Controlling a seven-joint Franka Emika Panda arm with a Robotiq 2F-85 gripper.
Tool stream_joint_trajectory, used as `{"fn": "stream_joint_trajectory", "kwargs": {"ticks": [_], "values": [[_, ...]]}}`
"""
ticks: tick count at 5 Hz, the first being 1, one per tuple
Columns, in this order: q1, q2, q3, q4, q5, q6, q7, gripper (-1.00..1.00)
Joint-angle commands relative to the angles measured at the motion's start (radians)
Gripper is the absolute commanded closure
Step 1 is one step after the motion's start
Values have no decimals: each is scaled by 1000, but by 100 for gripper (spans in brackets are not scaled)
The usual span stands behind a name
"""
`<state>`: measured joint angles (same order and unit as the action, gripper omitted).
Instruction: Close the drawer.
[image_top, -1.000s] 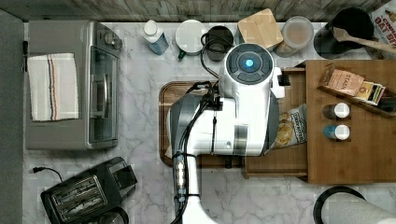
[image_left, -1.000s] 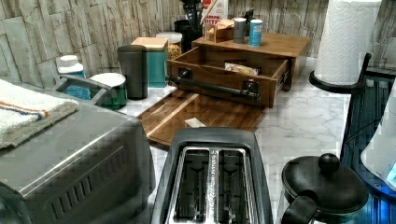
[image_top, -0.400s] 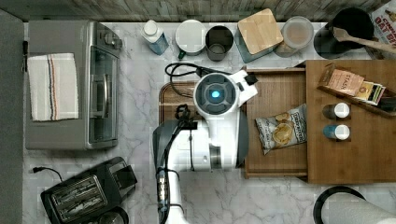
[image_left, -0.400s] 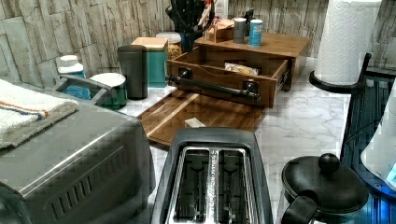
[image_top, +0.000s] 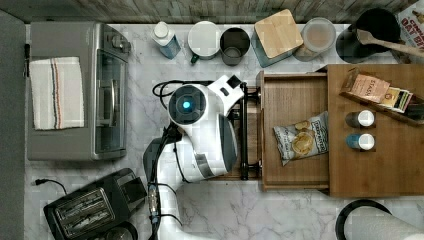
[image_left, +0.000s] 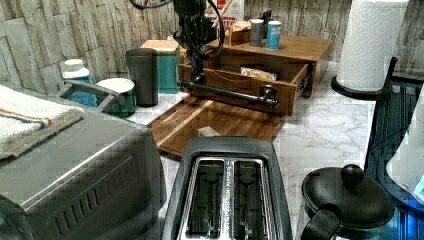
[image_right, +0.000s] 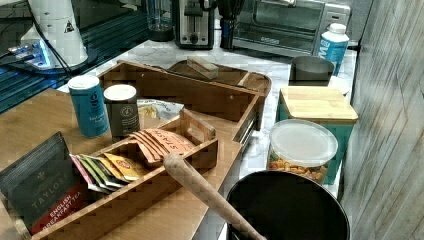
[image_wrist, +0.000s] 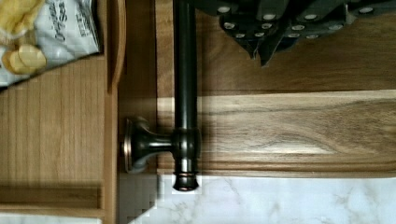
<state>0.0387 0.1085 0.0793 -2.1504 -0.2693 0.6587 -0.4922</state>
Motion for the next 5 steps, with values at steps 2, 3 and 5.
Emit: {"fn": "stream_joint_trajectory", "kwargs": {"ticks": [2,3,5], "values": [[-63,132,-46,15,28,60,-157,100],[-70,126,-71,-5,57,76,-186,100],[-247,78,51,-2,32,29,-265,100]]}}
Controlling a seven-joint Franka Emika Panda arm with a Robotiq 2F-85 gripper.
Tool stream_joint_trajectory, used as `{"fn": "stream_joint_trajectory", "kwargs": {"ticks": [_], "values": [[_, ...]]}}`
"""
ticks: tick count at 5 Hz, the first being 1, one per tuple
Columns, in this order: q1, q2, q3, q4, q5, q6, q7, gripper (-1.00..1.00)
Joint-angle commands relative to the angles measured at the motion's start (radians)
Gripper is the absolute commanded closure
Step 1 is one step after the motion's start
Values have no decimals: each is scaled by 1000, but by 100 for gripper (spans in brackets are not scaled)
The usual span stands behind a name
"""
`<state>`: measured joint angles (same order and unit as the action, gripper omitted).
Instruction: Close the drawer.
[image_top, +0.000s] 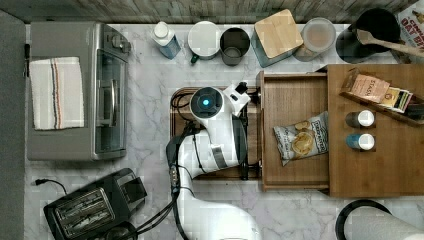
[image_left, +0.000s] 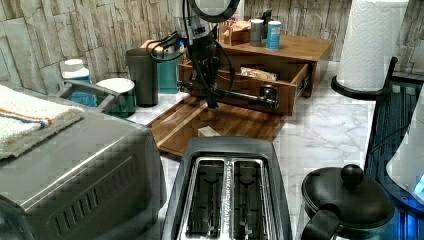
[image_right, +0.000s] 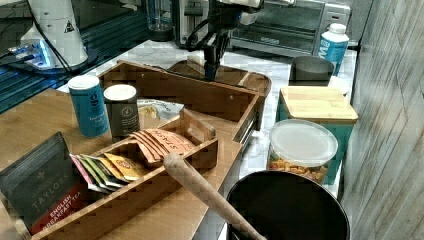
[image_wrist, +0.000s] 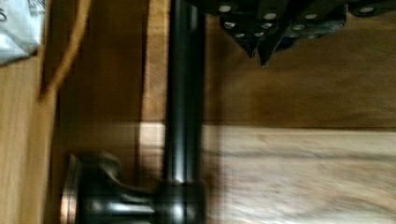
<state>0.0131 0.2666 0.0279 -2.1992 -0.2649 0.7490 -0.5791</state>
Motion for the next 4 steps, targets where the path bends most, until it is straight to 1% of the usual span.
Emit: {"fn": "stream_joint_trajectory", "kwargs": {"ticks": [1,2,3,4], "values": [[-202,-57,17,61,76,-26,-320,100],[-267,-30,14,84,110,-8,-420,100],[-313,-17,-10,143,134,-74,-476,100],[-386,-6,-35,175,174,-52,-562,100]]}}
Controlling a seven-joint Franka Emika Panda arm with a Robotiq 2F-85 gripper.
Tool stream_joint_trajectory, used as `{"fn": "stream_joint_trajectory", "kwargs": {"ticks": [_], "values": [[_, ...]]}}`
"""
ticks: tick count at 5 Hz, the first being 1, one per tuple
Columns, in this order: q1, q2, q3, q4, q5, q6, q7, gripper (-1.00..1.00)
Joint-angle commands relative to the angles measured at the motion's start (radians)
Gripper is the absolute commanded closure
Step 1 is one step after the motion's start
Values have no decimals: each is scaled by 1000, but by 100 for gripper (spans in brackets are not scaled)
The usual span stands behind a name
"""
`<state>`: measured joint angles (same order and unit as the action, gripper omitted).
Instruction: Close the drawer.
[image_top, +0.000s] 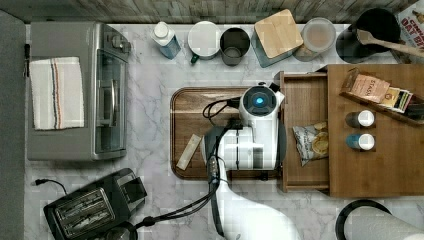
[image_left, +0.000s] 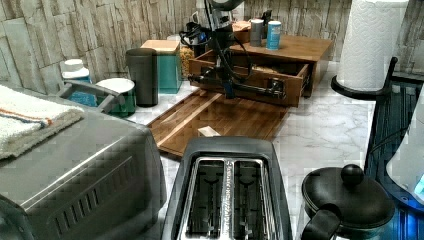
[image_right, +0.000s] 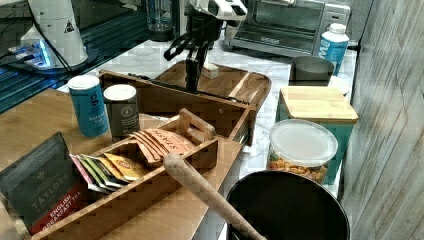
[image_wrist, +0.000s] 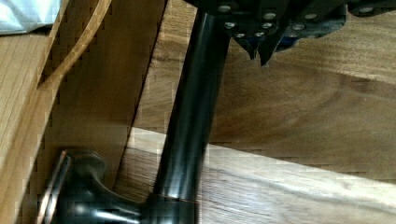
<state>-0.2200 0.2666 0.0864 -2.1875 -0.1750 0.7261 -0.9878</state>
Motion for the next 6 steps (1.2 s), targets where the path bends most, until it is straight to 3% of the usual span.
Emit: {"fn": "stream_joint_trajectory", "kwargs": {"ticks": [1,2,3,4,5,6], "values": [[-285,33,-52,228,90,-13,-224,100],[-322,60,-107,274,124,29,-327,100],[-352,72,-132,324,91,62,-367,100],[-343,66,-162,348,-29,58,-273,100],[-335,28,-162,247,-81,175,-189,100],[-320,29,-178,247,-74,176,-193,100]]}}
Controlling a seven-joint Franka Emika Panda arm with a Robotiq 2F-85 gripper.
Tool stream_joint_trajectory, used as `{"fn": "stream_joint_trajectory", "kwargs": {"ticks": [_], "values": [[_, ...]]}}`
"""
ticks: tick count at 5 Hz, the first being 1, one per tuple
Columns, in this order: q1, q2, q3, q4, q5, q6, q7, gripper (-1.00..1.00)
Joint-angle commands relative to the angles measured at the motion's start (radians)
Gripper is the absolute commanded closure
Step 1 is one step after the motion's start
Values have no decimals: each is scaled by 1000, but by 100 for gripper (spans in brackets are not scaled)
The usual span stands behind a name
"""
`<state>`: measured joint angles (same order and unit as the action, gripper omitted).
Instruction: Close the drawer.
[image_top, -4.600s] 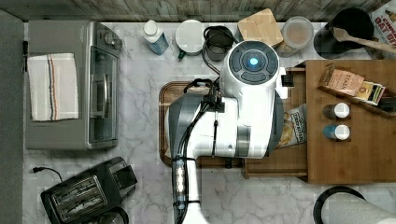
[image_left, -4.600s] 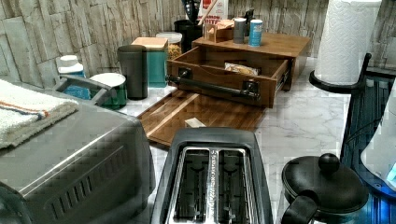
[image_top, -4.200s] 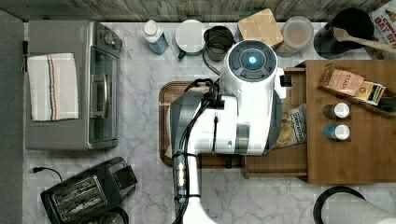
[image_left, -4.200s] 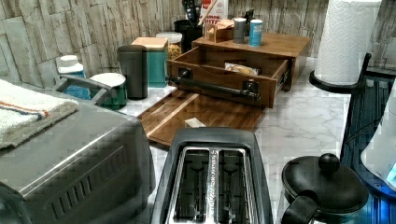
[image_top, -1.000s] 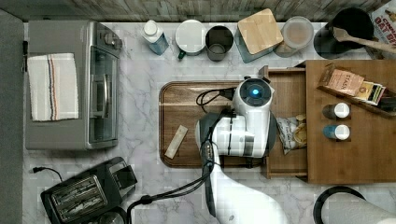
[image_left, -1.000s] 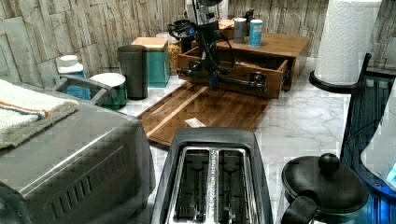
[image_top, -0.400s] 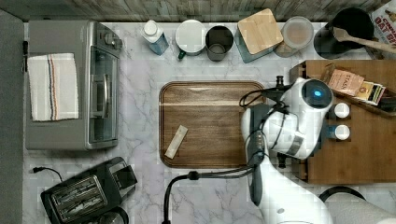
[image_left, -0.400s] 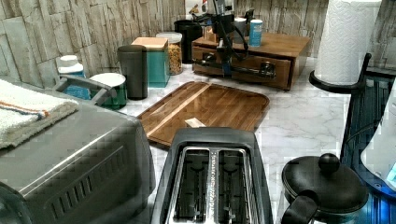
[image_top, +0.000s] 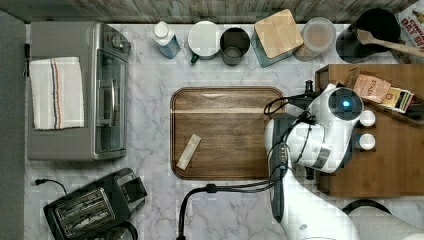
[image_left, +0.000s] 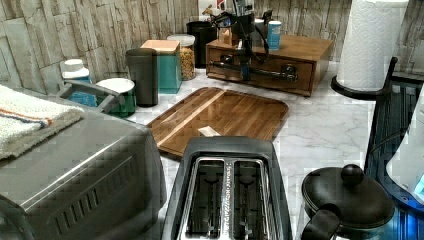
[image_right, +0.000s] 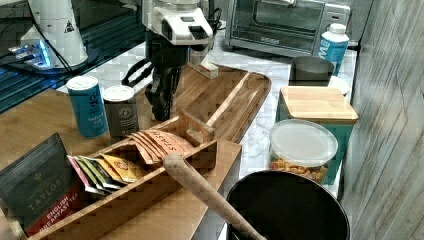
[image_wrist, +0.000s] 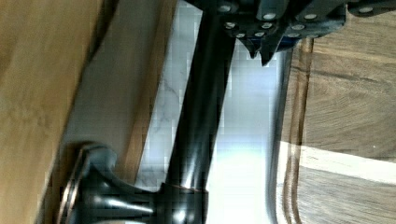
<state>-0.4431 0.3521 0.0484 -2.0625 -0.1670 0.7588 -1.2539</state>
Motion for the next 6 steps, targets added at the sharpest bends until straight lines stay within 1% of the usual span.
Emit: {"fn": "stream_joint_trajectory", "kwargs": {"ticks": [1,3,6], "values": [[-72,-56,-166,122,-70,145,65,100],[-63,-56,-176,121,-66,145,63,100],[-65,-56,-174,121,-67,145,63,100]]}}
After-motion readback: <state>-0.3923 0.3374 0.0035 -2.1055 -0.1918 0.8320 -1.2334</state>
